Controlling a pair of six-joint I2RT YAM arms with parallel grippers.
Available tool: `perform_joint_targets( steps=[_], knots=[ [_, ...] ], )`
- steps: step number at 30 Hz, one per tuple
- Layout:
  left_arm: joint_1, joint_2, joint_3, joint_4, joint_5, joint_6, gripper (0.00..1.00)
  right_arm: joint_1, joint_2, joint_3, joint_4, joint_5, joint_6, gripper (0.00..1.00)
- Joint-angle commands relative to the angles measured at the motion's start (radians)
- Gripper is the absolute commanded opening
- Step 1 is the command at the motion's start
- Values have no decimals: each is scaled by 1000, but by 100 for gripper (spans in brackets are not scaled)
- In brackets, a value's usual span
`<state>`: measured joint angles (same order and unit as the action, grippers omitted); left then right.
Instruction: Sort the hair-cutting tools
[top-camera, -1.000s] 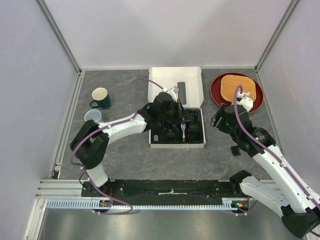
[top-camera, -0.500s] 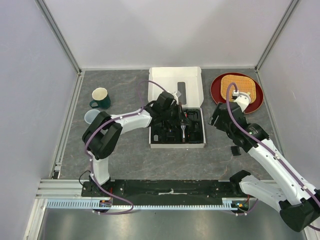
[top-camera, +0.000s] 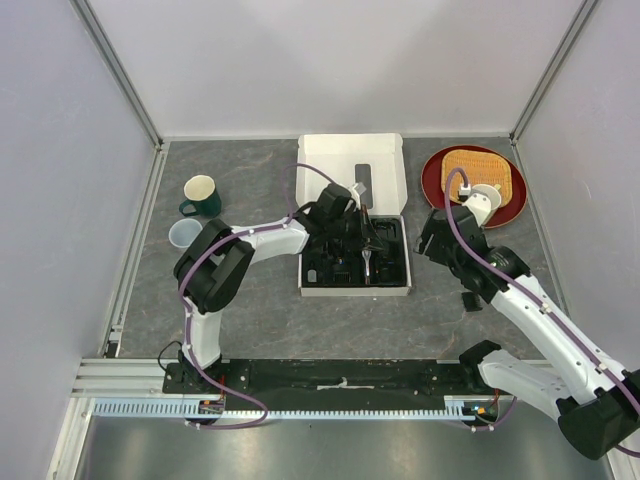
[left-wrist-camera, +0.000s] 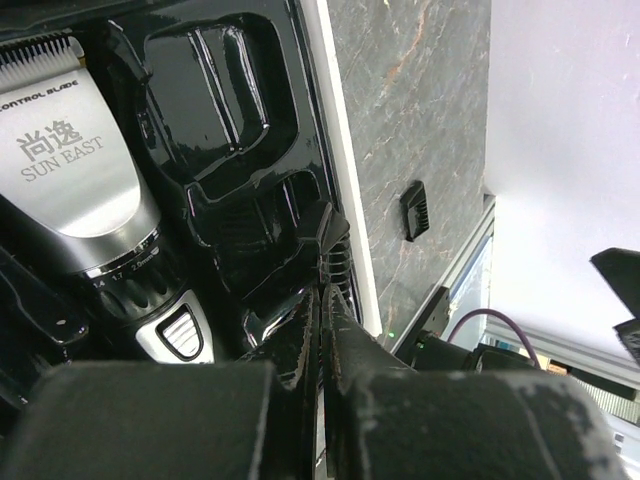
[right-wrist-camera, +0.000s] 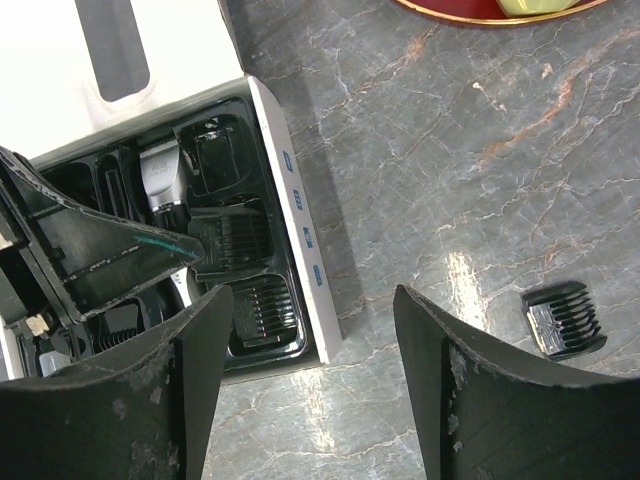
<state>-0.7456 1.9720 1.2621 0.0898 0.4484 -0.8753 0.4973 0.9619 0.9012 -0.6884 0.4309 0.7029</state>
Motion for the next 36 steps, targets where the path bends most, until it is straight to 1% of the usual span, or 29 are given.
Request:
perform_joint_targets(
  steps=[1,6,10,13,17,30,33,34,36],
  knots=[
    [9,5,14,39,-30,-47,2,-5,-2,-15,36,-14,4,73],
    [17,-21,-4,57,-68,-77,2,-6,-3,-22,39,-18,6,73],
    [17,-18,3,51,-68,-73,2,-5,1,-25,43,-26,6,73],
    [17,4,-1,60,-42,-82,2,-5,3,-28,47,-29,4,73],
    [15,22,-29,112,3,-119,2,-5,9,-35,52,-37,4,73],
    [-6,64,-24,116,-4,-136,2,-6,32,-45,66,-63,0,73],
    [-5,56,-23,93,-19,-113,8,-8,37,-44,66,-69,-3,73],
    [-3,44,-21,71,-28,-102,14,-6,38,-44,67,-72,-5,73],
    [-3,27,-23,48,-62,-73,21,-6,47,-39,66,-84,-19,73]
  ],
)
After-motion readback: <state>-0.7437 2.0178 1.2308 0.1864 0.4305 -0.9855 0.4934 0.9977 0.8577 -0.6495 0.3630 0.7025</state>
